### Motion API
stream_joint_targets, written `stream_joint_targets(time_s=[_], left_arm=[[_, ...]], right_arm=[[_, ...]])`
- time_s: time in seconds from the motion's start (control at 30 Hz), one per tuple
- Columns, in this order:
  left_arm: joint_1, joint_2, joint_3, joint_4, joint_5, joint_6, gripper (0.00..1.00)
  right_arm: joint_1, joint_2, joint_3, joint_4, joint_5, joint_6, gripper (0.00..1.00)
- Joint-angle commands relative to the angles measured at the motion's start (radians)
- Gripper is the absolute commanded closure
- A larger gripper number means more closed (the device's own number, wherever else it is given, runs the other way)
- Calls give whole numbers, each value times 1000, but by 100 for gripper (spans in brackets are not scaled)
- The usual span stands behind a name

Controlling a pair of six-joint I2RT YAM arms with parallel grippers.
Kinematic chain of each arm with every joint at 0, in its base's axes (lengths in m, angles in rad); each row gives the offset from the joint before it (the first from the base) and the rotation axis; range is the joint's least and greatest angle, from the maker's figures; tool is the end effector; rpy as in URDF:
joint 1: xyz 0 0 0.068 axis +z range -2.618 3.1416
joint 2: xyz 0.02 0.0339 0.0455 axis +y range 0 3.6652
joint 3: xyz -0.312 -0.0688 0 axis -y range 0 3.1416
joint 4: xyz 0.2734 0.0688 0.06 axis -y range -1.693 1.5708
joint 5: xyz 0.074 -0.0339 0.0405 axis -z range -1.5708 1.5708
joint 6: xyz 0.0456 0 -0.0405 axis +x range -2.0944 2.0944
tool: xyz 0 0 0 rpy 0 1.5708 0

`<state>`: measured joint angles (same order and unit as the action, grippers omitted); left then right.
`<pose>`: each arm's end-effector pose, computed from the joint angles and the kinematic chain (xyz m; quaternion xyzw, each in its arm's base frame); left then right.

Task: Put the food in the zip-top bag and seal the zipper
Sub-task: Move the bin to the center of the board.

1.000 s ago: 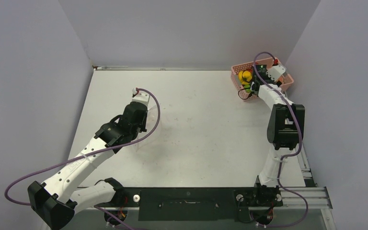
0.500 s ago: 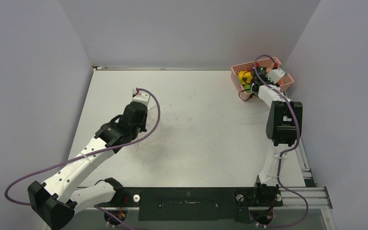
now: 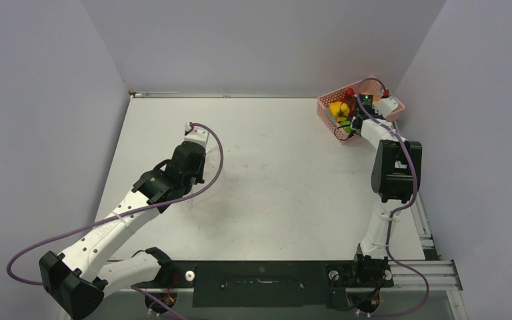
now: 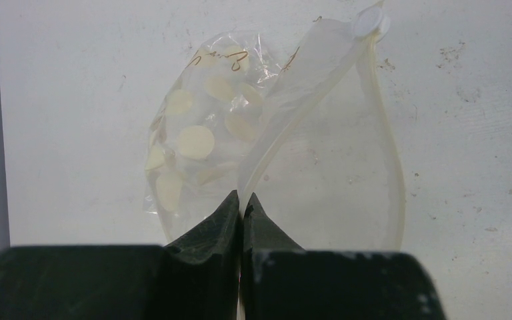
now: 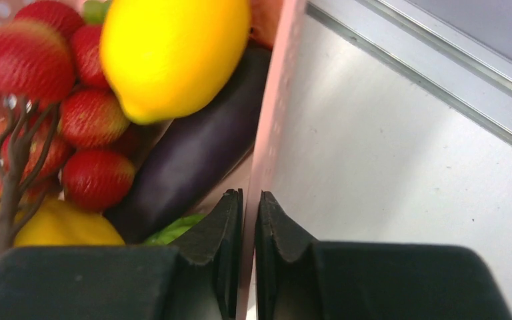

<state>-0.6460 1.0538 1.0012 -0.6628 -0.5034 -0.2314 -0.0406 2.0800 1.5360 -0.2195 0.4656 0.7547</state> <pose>0.1953 -0.1197 0.3555 0.0803 0.8836 0.0345 0.4599 0.5187 -0.0416 0.2164 0.4301 0.7899 -0.0652 0.4322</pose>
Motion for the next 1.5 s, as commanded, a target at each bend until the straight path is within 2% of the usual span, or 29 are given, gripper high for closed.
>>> stream_joint_targets(time_s=[0.0, 0.4, 1.07, 1.47], left_arm=[[5, -13, 38, 16, 0, -5, 100], [3, -30, 43, 10, -2, -8, 100], [3, -48, 44, 5, -12, -8, 100], [3, -48, 45, 6, -14, -9, 100]], right_arm=[[-5, -57, -31, 45, -34, -11, 95], [34, -200, -159, 45, -131, -87, 95], [286, -513, -437, -3, -311, -323, 95], [417, -630, -557, -66, -373, -372, 95]])
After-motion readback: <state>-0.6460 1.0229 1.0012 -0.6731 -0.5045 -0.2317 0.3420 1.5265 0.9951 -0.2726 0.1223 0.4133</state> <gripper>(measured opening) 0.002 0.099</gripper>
